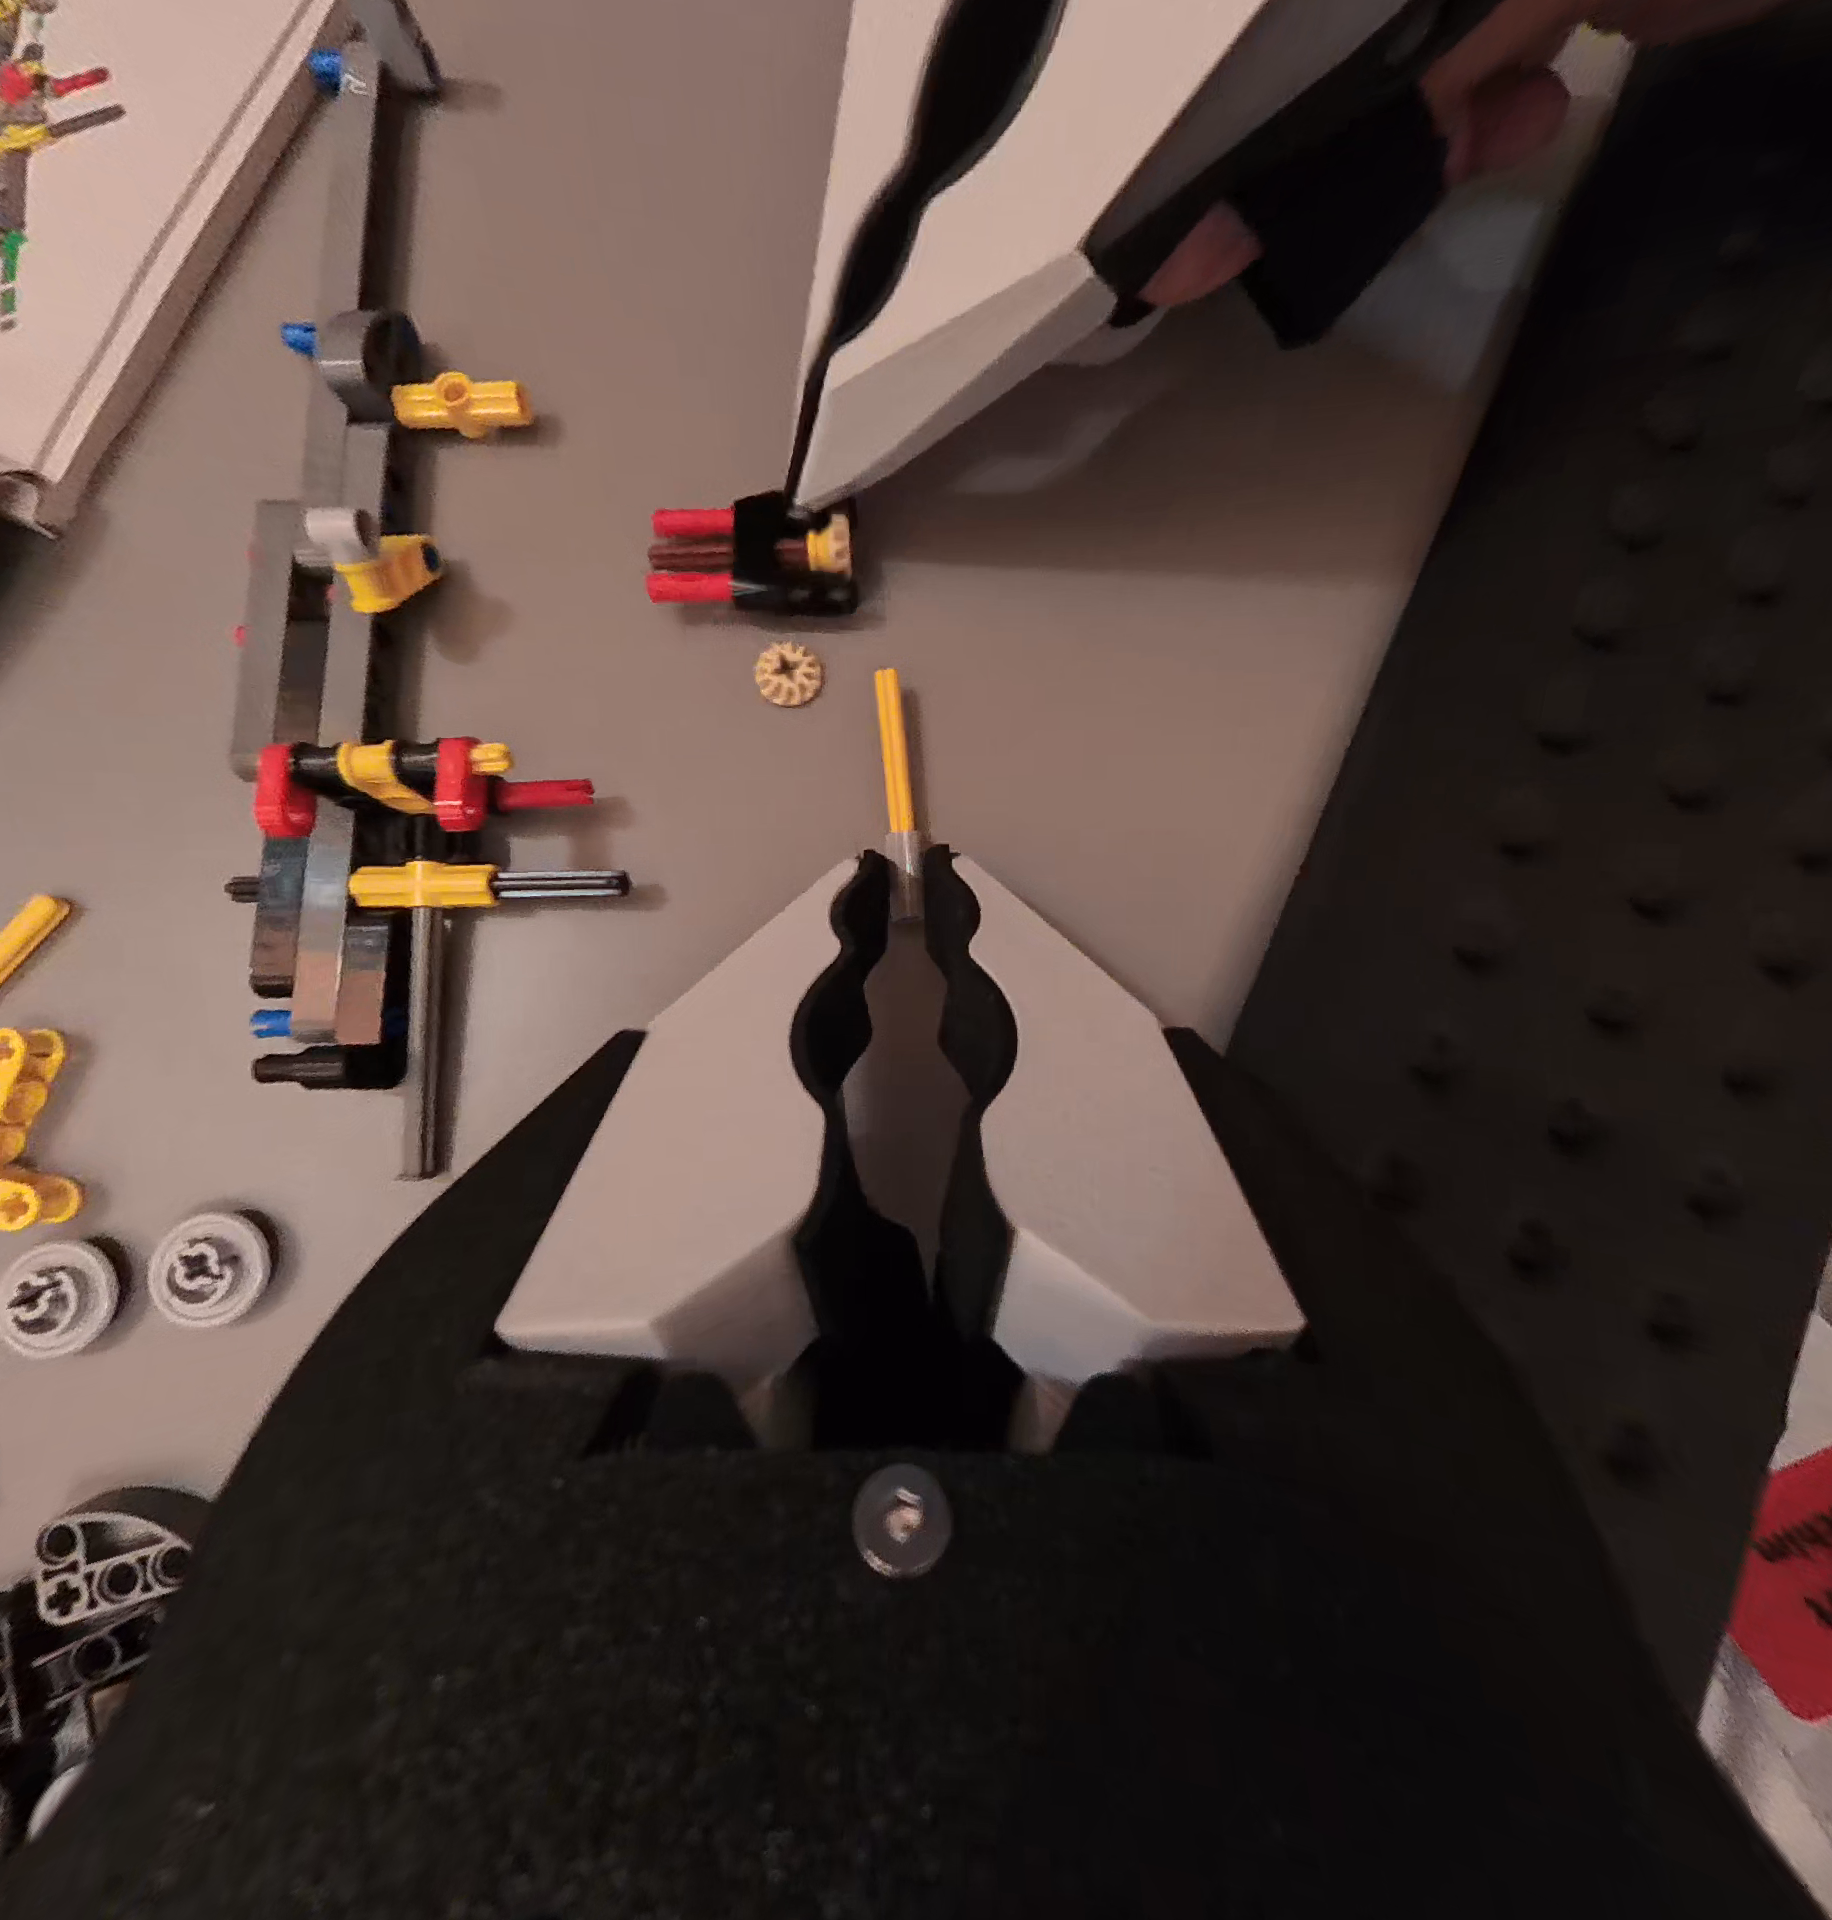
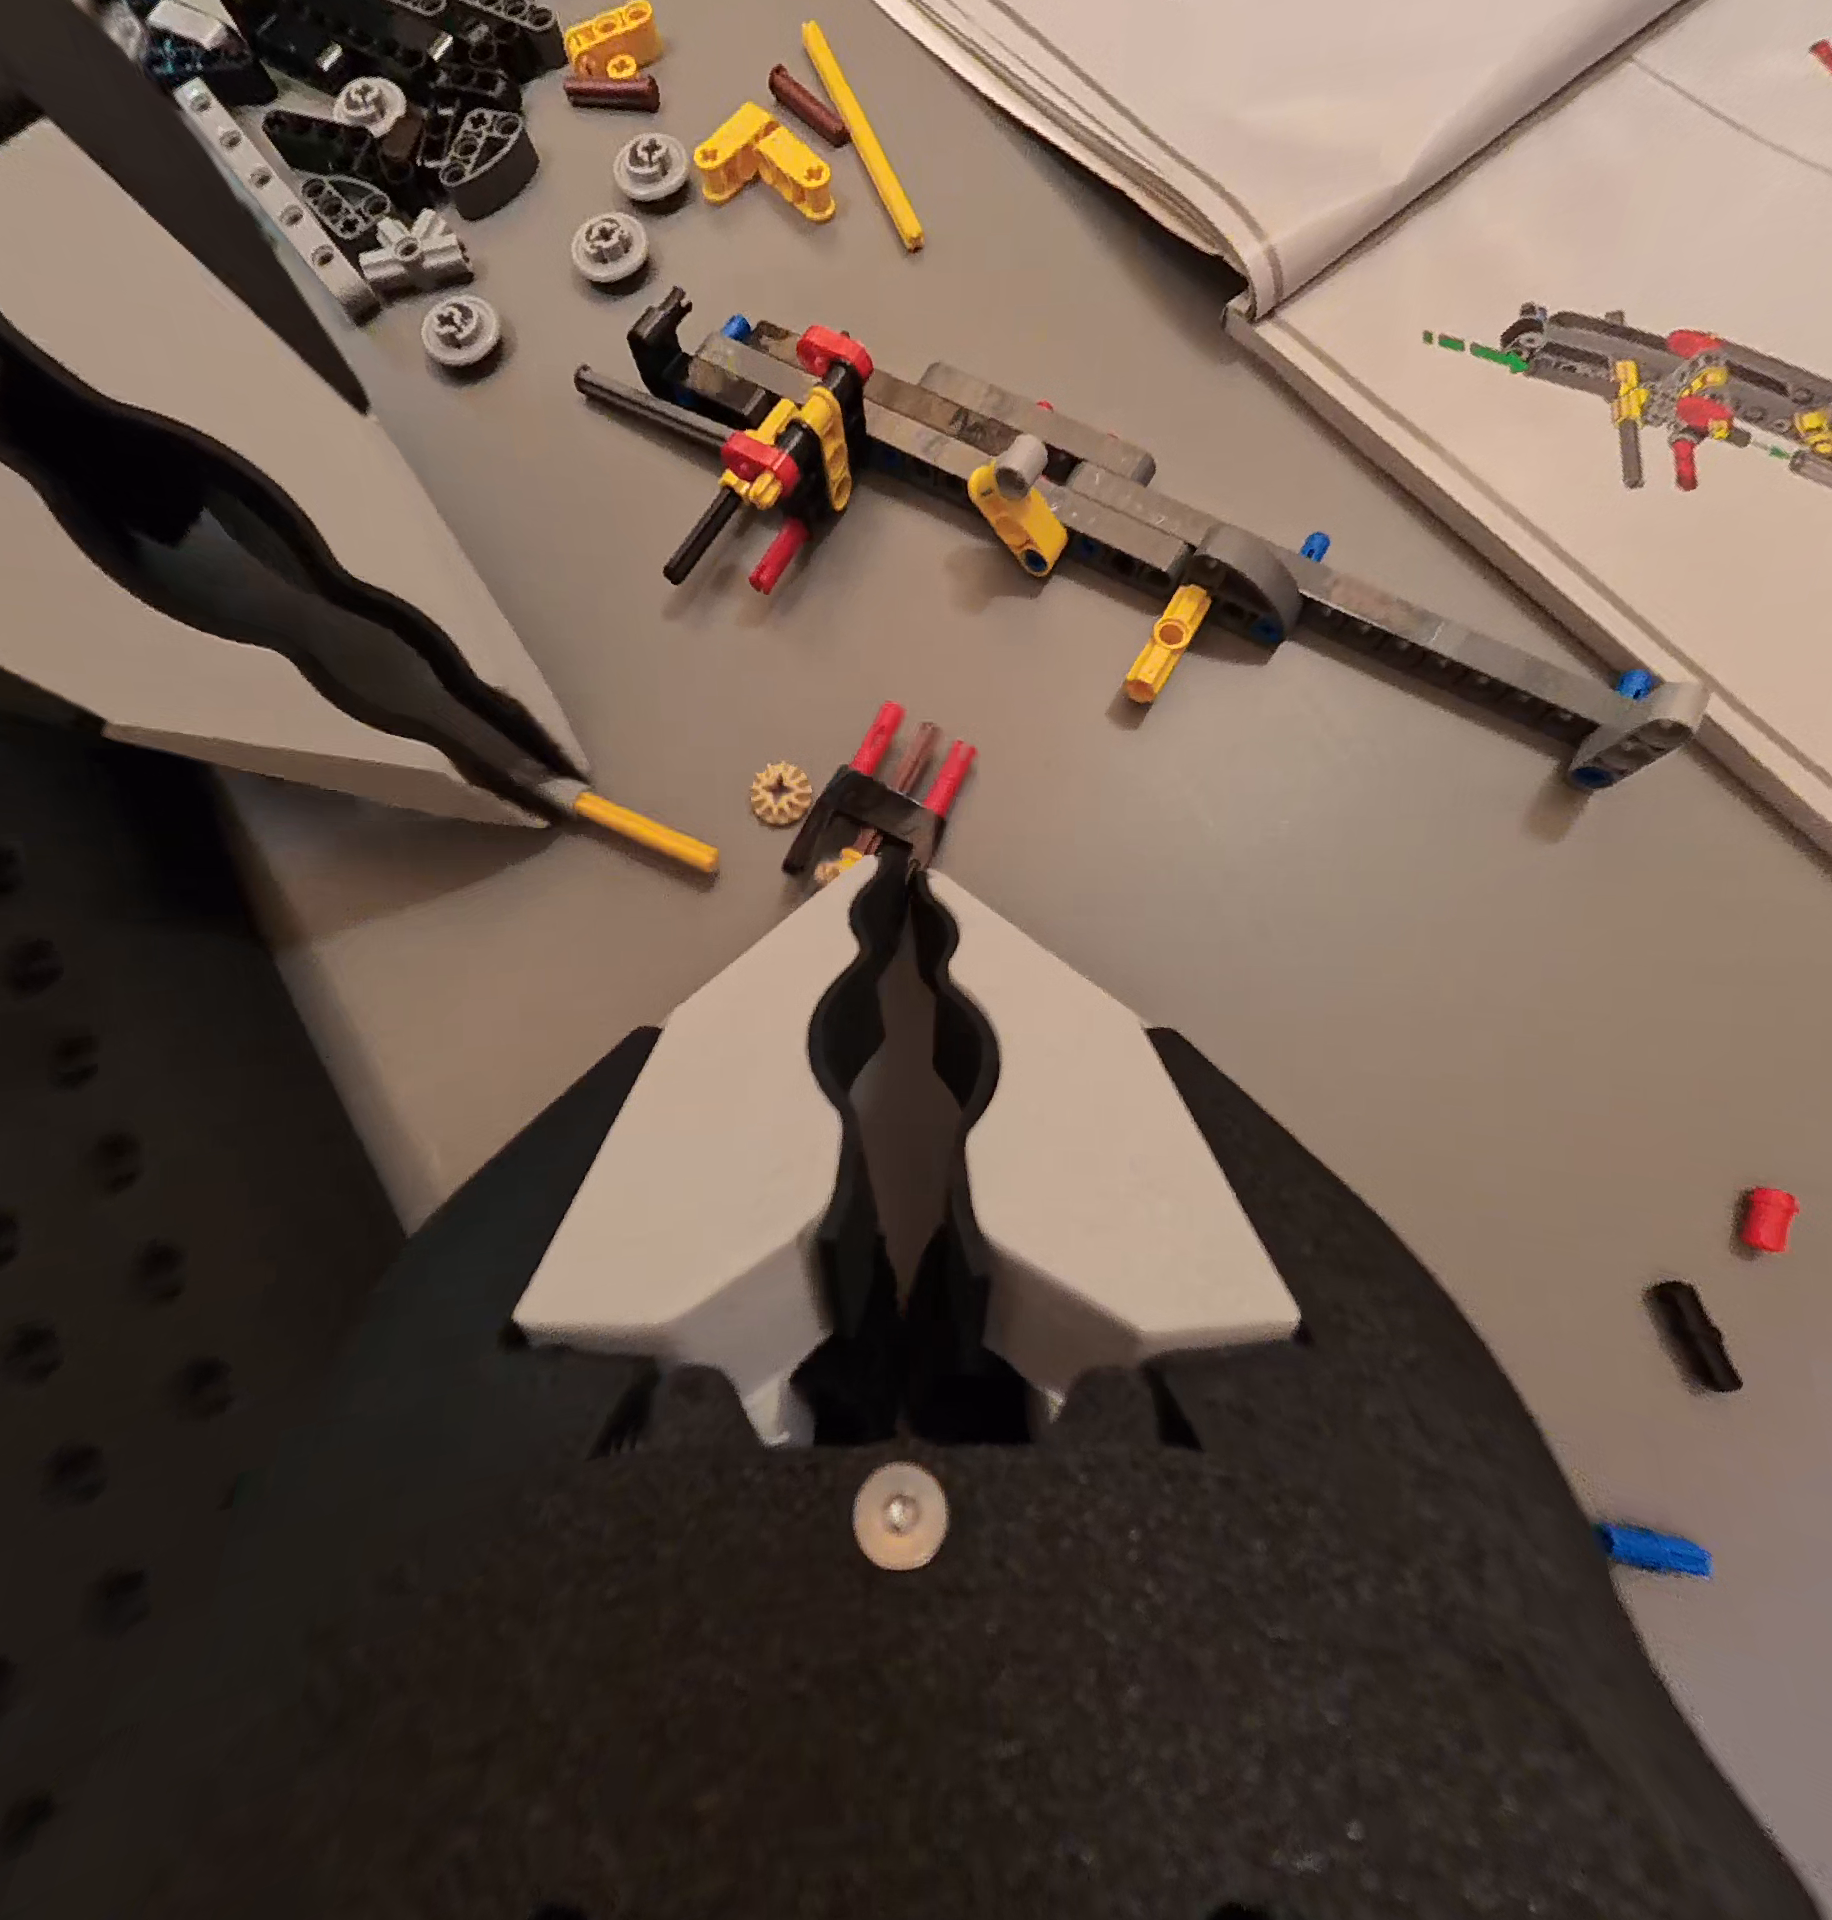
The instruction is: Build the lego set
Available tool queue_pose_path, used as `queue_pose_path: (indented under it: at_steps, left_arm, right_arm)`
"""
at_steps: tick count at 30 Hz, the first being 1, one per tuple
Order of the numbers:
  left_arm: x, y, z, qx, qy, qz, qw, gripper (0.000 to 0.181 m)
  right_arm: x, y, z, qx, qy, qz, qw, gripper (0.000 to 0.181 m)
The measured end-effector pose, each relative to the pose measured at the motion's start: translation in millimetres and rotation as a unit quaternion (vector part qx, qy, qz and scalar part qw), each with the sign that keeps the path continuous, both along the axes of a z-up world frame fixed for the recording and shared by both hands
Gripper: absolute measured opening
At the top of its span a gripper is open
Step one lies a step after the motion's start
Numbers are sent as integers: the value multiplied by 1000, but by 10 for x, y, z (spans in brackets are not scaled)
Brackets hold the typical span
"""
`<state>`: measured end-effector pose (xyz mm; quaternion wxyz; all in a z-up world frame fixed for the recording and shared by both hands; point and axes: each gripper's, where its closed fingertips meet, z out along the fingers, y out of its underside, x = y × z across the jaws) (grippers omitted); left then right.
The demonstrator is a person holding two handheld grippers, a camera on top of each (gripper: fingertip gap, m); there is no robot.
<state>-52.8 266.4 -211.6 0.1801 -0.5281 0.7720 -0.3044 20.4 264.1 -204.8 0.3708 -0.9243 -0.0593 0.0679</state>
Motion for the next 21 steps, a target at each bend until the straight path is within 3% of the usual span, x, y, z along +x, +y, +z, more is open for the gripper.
queue_pose_path:
  at_steps: [4,8,14,17,21]
  left_arm:
    - [12,19,20,-16,-5,8,1000,6]
    - [-6,81,-2,5,-4,12,1000,5]
    - [-72,110,19,-18,-4,-14,1000,6]
    - [-89,127,5,-33,-1,-14,999,6]
    - [-107,106,2,-30,-4,-24,999,6]
  right_arm:
    - [-67,19,41,14,39,-8,999,0]
    - [-117,9,6,13,4,14,1000,0]
    - [-124,9,177,26,-37,97,994,34]
    - [-193,50,159,20,-45,154,987,33]
    - [-177,95,70,6,-73,179,981,34]
